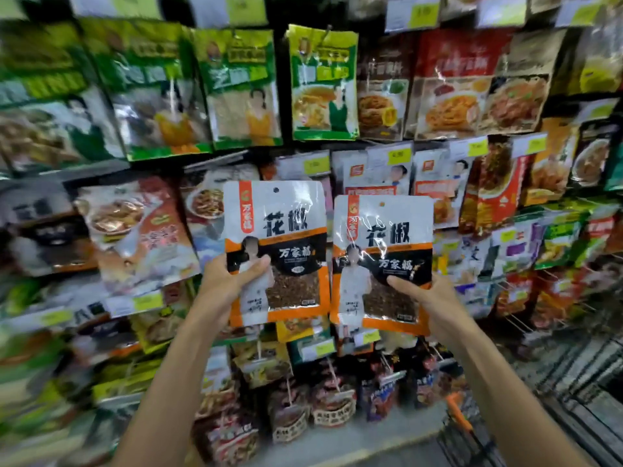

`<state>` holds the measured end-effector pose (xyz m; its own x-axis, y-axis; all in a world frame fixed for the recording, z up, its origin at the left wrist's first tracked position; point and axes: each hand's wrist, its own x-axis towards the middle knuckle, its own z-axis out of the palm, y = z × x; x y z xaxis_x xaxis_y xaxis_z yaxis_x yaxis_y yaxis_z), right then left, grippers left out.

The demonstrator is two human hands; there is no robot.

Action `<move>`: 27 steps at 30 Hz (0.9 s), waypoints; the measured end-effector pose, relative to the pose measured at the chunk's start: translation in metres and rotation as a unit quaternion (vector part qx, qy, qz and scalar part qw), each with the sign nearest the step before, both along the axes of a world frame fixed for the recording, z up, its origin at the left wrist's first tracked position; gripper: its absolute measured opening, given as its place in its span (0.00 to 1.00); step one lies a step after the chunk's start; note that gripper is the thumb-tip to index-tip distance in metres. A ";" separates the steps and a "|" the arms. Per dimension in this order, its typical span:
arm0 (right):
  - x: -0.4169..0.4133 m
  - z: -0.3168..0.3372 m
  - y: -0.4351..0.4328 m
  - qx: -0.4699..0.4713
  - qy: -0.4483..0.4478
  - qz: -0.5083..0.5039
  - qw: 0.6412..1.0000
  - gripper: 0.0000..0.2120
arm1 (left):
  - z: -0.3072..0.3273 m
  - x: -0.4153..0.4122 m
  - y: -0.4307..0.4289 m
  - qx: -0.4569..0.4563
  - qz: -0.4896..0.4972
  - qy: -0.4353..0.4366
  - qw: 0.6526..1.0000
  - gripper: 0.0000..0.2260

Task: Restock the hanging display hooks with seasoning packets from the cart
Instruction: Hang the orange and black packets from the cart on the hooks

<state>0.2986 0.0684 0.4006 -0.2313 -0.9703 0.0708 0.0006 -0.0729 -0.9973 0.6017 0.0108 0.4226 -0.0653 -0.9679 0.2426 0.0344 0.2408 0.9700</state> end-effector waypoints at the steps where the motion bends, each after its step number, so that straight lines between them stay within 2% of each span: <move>1: 0.025 0.003 -0.003 -0.002 -0.004 0.012 1.000 0.16 | 0.002 0.027 0.007 -0.005 0.010 0.007 1.000 0.15; 2: 0.052 0.006 -0.005 -0.004 -0.009 0.024 1.000 0.19 | 0.004 0.055 0.013 -0.014 0.021 0.012 1.000 0.16; 5: 0.133 0.009 -0.007 -0.012 -0.020 0.063 0.998 0.23 | 0.010 0.138 0.033 -0.019 0.056 0.011 0.998 0.30; 6: 0.160 0.008 -0.007 -0.013 -0.021 0.071 0.997 0.24 | 0.011 0.165 0.040 -0.018 0.068 0.008 0.997 0.26; 8: 0.212 0.005 -0.005 -0.011 -0.023 0.087 0.996 0.24 | 0.015 0.217 0.054 -0.029 0.091 -0.006 0.995 0.14; 9: 0.238 0.004 -0.004 -0.011 -0.026 0.100 0.995 0.24 | 0.016 0.242 0.061 -0.034 0.104 -0.015 0.994 0.11; 15: 0.361 0.005 0.009 -0.001 -0.026 0.164 0.986 0.31 | 0.014 0.362 0.102 -0.032 0.156 -0.037 0.986 0.09; 17: 0.389 0.006 0.009 0.012 -0.019 0.176 0.984 0.28 | 0.013 0.391 0.112 -0.027 0.184 -0.048 0.981 0.07; 20: 0.422 0.008 0.004 0.012 -0.019 0.194 0.981 0.25 | 0.010 0.425 0.121 -0.017 0.212 -0.042 0.976 0.14; 22: 0.440 0.010 -0.003 0.003 -0.025 0.207 0.978 0.21 | 0.011 0.440 0.124 -0.010 0.224 -0.035 0.974 0.15; 25: 0.462 0.014 -0.018 -0.015 -0.033 0.228 0.973 0.13 | 0.014 0.454 0.121 -0.002 0.253 -0.024 0.967 0.11; 27: 0.476 0.016 -0.032 -0.036 -0.054 0.245 0.967 0.14 | 0.016 0.460 0.115 -0.002 0.269 -0.011 0.963 0.07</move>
<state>0.7742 0.0366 0.4168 0.2460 -0.9587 0.1427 0.1561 -0.1061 -0.9820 1.0616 0.1262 0.4386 0.4411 -0.8620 0.2498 -0.1162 0.2212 0.9683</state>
